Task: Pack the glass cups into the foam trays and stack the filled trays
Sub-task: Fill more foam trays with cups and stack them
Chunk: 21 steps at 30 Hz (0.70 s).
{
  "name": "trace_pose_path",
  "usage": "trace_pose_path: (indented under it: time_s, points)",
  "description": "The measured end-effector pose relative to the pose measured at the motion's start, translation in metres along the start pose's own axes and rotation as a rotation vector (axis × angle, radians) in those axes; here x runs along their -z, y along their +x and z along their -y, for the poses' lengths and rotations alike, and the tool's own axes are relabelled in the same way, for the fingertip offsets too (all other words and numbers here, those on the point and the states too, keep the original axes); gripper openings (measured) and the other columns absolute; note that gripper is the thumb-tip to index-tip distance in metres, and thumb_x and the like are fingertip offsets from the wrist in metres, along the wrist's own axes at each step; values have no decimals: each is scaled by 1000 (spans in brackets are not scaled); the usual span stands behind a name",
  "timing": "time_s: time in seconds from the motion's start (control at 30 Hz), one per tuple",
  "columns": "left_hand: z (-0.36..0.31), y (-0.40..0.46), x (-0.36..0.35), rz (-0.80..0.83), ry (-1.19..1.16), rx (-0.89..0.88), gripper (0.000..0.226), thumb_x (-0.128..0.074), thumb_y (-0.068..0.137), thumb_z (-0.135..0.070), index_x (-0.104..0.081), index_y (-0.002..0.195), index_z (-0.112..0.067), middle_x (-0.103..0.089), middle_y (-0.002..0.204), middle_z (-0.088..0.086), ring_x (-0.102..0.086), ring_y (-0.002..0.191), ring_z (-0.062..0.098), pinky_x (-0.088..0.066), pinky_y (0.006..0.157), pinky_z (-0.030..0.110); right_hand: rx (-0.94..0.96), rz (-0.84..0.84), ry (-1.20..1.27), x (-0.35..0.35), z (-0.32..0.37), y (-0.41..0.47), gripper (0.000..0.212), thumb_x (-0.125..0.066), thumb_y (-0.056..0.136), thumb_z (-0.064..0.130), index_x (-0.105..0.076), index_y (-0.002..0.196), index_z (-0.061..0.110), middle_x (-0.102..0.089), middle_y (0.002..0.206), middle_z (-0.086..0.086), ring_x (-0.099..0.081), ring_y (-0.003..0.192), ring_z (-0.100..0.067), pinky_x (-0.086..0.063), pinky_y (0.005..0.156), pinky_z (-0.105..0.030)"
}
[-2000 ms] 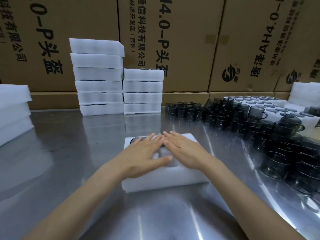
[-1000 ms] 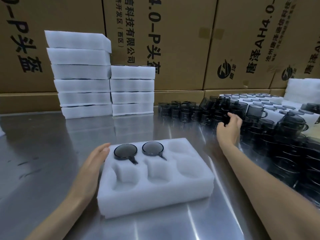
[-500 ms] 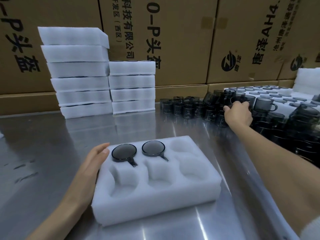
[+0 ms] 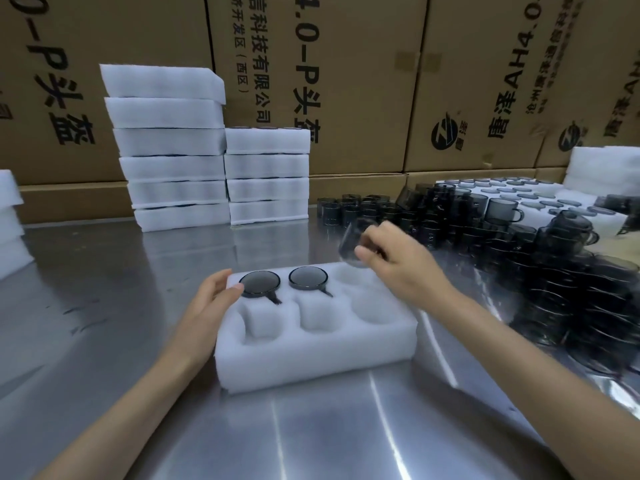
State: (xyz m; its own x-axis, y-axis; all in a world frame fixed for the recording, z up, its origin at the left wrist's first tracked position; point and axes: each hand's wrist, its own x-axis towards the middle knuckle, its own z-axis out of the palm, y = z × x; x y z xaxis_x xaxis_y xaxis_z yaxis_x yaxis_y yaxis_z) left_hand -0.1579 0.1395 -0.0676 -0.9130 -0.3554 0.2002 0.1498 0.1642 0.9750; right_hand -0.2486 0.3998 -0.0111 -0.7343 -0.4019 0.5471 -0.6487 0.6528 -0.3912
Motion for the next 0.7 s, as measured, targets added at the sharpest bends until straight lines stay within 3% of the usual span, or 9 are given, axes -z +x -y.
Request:
trace_pose_path:
  time_s: [0.1,0.2,0.33,0.4,0.5,0.6,0.7]
  points:
    - [-4,-3,-3,8,-11,2,29,-53,95,-22,-51,122,-28,-59,114,-13,-56,107,9,-43,93,31,-34,223,-92,-2,5,-9,29,-41,97,35,-32,70,30,-40,80,6,-42,73,-9,-33,62,-32]
    - [-5,-4,-4,13,-31,-16,26,-52,95,-13,-50,116,-28,-58,105,-17,-56,96,-2,-43,74,17,-25,261,-221,-1,8,-7,30,-37,99,34,-29,71,30,-38,81,8,-40,79,-14,-29,59,-32]
    - [-4,-4,-3,11,-33,-24,24,-52,94,-14,-53,109,-33,-58,99,-23,-57,88,-10,-42,70,15,2,294,-275,-4,10,-6,17,-36,100,33,-37,84,27,-35,85,10,-38,86,-14,-31,61,-33]
    - [-4,-3,-2,19,-27,-23,25,-53,94,-15,-53,104,-38,-58,97,-27,-58,85,-14,-42,68,12,0,296,-272,-5,9,-7,8,-38,100,34,-43,97,27,-38,97,11,-41,98,-14,-38,67,-34]
    - [-8,-2,2,51,77,-44,33,-54,95,-18,-48,124,-31,-53,114,-25,-52,100,-17,-39,81,8,-2,205,-159,-4,6,-13,34,-46,97,35,-41,130,30,-34,130,13,-38,116,-11,-44,84,-37]
    - [-24,0,5,47,195,-158,48,-56,94,-24,-41,138,-31,-41,137,-21,-35,128,-4,-28,102,21,-2,124,-21,-1,-1,-21,49,-49,95,31,-32,141,35,-26,146,20,-27,131,-9,-35,101,-38]
    - [-51,-7,-14,189,336,-362,58,-60,87,-40,-36,139,-39,-32,138,-33,-26,124,-20,-21,97,2,-23,147,56,0,-7,-26,53,-47,96,28,-29,144,41,-23,150,26,-19,139,-3,-24,109,-34]
